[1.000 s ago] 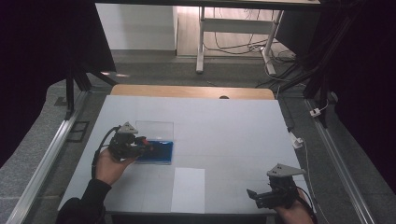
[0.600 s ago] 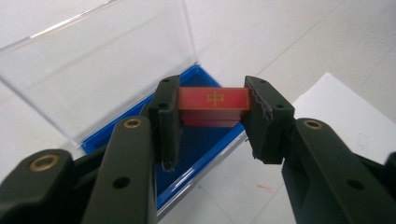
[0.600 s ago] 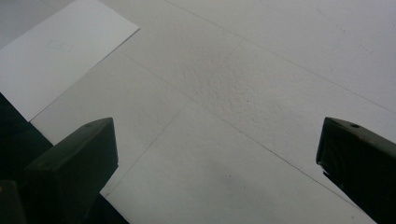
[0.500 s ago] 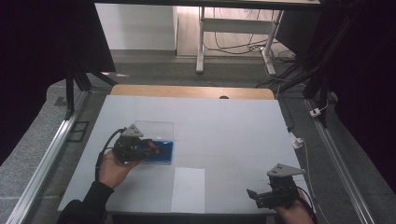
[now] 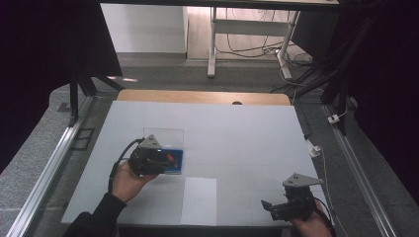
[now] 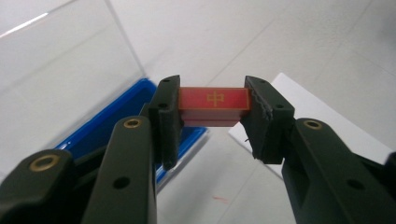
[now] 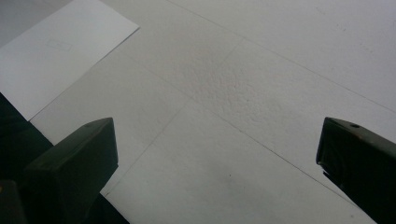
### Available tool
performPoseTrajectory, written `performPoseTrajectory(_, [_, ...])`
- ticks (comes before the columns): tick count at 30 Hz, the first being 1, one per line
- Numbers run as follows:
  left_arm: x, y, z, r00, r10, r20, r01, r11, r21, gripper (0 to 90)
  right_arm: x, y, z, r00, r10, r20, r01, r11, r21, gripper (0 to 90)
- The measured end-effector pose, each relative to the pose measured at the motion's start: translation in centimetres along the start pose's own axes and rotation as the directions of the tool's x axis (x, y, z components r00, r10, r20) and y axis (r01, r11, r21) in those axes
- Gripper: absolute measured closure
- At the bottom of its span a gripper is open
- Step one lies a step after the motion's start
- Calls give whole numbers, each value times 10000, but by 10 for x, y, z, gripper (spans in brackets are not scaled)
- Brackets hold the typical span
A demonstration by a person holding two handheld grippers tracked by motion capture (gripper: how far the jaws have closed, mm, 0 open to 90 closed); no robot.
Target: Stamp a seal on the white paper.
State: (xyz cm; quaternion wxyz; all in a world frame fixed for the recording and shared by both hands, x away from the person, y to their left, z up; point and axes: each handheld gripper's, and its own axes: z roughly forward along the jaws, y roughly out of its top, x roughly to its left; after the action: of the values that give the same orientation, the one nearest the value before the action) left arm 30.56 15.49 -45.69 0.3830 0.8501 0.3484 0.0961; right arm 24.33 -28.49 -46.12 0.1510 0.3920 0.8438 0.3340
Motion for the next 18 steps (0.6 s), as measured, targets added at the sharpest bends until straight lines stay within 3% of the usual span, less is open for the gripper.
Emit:
performPoseTrajectory(9, [-19,5,17,9974,435,570,-454,9984,324,582,0,0,0,10000,-74,4,74,10000,30,0])
performPoseTrajectory(18, [-40,8,36,9908,1047,855,-1117,9904,816,582,0,0,0,9999,-111,9,111,9999,38,0])
